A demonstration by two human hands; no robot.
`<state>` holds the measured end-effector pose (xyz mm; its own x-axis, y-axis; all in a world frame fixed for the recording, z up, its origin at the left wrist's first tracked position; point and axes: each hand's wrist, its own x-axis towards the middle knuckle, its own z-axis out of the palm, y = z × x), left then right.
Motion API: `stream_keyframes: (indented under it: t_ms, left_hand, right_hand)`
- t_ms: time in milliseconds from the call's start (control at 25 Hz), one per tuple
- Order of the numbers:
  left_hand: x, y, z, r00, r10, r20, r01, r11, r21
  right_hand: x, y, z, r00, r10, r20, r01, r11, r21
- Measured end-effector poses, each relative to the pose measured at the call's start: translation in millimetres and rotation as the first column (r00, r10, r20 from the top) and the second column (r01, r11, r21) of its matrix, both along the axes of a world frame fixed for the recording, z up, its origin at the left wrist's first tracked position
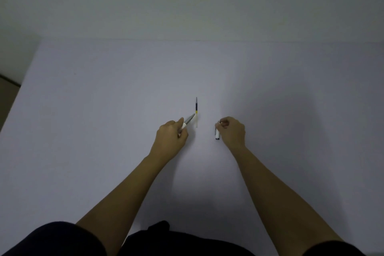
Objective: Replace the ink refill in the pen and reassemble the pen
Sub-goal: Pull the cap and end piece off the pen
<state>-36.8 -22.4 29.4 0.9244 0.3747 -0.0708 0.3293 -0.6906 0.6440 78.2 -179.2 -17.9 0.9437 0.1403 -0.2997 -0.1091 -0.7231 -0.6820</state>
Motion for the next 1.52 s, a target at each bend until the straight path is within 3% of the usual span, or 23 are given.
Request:
stream_keyframes:
  t_ms: [200, 320, 400, 520, 600, 720, 840, 920, 1000, 1080, 1160, 1320, 1440, 1520]
  left_hand:
    - [-1, 7, 6, 0.999, -0.047, -0.021, 0.048, 0.998, 0.027]
    - [-2, 17, 14, 0.978, -0.189, -0.089, 0.195, 0.979, 0.058]
    - [-4, 23, 18, 0.957, -0.277, -0.081, 0.282, 0.958, 0.049]
    - [-5, 28, 25, 0.954, -0.296, -0.048, 0.295, 0.955, -0.021]
    - [-6, 29, 29, 0.936, -0.35, -0.025, 0.351, 0.936, 0.013]
    - [-9, 26, 36, 0.913, -0.407, 0.008, 0.407, 0.913, 0.025]
    - [-11, 23, 39, 0.935, -0.352, 0.036, 0.353, 0.934, -0.046]
    - [-11, 22, 43, 0.939, -0.336, 0.065, 0.34, 0.939, -0.056]
    - [-11, 22, 47, 0.931, -0.356, 0.083, 0.359, 0.933, -0.014]
    - [-13, 22, 51, 0.921, -0.377, 0.098, 0.377, 0.926, 0.017]
    - [-15, 21, 55, 0.914, -0.388, 0.116, 0.388, 0.921, 0.025]
    - [-16, 18, 59, 0.915, -0.38, 0.137, 0.379, 0.925, 0.034]
    - [-17, 18, 60, 0.914, -0.382, 0.137, 0.378, 0.924, 0.052]
    - [-18, 18, 61, 0.911, -0.391, 0.134, 0.387, 0.92, 0.058]
  right_hand:
    - [3, -3, 13, 0.99, 0.12, 0.068, -0.117, 0.992, -0.052]
    - [13, 2, 42, 0.938, 0.316, 0.145, -0.324, 0.945, 0.042]
    - [18, 8, 65, 0.867, 0.493, 0.073, -0.498, 0.864, 0.07]
    - [14, 15, 86, 0.665, 0.746, -0.048, -0.746, 0.659, -0.092]
    - [8, 18, 95, 0.56, 0.817, -0.139, -0.828, 0.546, -0.129]
    - [5, 18, 107, 0.528, 0.84, -0.129, -0.849, 0.519, -0.098]
    - [5, 16, 114, 0.502, 0.855, 0.126, -0.85, 0.515, -0.109]
    - [2, 13, 117, 0.52, 0.829, 0.204, -0.838, 0.541, -0.064]
    - [1, 11, 120, 0.567, 0.816, 0.111, -0.818, 0.574, -0.041]
    - [0, 11, 121, 0.552, 0.834, 0.012, -0.828, 0.549, -0.11]
    - [-1, 10, 124, 0.535, 0.842, 0.074, -0.827, 0.54, -0.16]
    - [-3, 5, 128, 0.543, 0.814, 0.204, -0.83, 0.558, -0.016]
    - [-4, 6, 129, 0.594, 0.802, 0.066, -0.801, 0.597, -0.041]
    - [-3, 7, 129, 0.565, 0.825, 0.015, -0.819, 0.563, -0.116]
